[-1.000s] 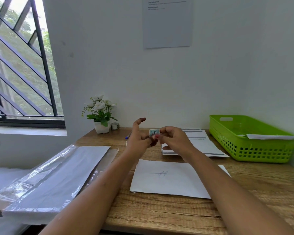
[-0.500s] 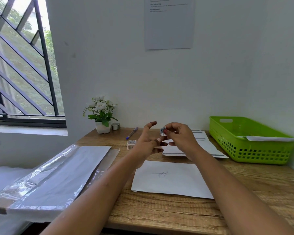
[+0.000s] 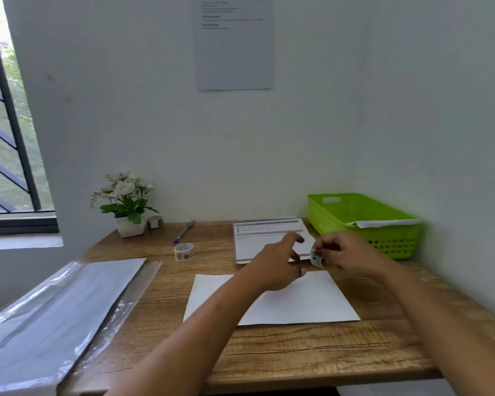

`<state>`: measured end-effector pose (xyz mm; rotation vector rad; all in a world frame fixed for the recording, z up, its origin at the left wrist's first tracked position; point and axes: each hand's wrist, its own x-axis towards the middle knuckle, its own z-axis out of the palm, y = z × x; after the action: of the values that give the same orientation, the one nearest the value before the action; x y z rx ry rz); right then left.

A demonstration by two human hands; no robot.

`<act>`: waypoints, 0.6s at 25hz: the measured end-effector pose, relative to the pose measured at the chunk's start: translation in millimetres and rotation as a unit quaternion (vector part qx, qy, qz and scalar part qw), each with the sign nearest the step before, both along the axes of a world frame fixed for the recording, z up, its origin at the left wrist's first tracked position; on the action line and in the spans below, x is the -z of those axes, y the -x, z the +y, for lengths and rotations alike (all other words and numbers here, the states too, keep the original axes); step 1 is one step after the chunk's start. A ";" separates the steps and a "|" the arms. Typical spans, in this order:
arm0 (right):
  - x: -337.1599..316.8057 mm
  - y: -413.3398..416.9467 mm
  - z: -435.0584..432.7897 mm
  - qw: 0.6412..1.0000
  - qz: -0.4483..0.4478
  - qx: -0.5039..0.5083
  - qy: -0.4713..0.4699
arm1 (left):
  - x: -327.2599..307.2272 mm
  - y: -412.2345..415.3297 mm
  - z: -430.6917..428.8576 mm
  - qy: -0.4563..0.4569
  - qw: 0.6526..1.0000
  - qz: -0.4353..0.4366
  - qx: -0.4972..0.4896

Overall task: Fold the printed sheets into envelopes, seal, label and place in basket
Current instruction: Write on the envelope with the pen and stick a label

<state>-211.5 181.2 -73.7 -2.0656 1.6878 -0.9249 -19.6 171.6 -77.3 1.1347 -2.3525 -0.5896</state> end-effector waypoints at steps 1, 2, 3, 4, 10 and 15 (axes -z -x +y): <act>6.8 0.9 -1.5 1.000 0.022 0.004 -0.003 | 5.6 2.3 -1.1 -0.009 1.000 -0.008 -0.005; 12.6 2.1 -3.4 0.999 0.050 0.007 -0.009 | 11.3 3.8 -1.4 -0.008 1.000 -0.025 -0.008; 16.2 2.1 -5.6 0.997 0.080 0.008 -0.014 | 16.6 3.8 -1.5 0.003 0.999 -0.045 -0.009; 18.9 1.8 -7.1 0.995 0.100 0.006 -0.016 | 21.0 3.8 -1.0 0.021 0.998 -0.060 -0.008; 23.0 0.6 -9.0 0.991 0.130 -0.018 0.022 | 30.1 6.1 4.2 0.111 0.991 -0.067 -0.016; 22.5 1.2 -11.3 0.987 0.157 -0.024 0.026 | 31.8 6.0 6.4 0.121 0.989 -0.078 -0.019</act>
<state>-212.7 169.9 -96.2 -2.3764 1.7689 -0.6614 -25.7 178.1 -109.0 1.1456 -2.4462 -0.2003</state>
